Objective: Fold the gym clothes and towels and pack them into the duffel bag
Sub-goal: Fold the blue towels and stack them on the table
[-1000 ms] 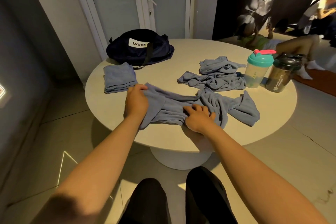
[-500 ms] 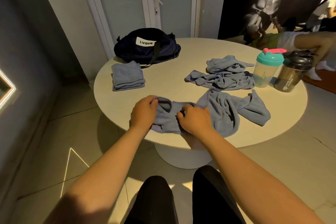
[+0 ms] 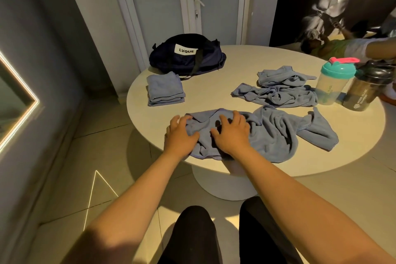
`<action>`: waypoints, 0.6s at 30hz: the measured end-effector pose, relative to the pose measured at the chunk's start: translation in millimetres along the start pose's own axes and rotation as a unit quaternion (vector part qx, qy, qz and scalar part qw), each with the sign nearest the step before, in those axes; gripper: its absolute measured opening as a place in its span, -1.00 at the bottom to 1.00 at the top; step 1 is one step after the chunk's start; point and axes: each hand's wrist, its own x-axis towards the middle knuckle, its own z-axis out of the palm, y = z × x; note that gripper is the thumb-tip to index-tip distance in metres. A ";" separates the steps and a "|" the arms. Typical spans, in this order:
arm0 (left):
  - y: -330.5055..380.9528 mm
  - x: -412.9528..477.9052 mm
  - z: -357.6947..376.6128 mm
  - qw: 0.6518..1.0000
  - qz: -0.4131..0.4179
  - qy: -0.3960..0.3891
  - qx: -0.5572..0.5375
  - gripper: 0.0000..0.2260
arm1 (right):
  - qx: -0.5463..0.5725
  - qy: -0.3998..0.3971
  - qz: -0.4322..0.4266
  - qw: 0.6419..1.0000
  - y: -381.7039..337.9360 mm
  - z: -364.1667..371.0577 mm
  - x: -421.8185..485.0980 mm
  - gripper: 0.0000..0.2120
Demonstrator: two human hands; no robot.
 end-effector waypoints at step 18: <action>-0.5 5.7 -3.9 0.964 0.167 -0.026 0.203 -0.71 | -0.028 -0.111 -0.056 0.992 -14.9 -13.4 -24.0 -0.51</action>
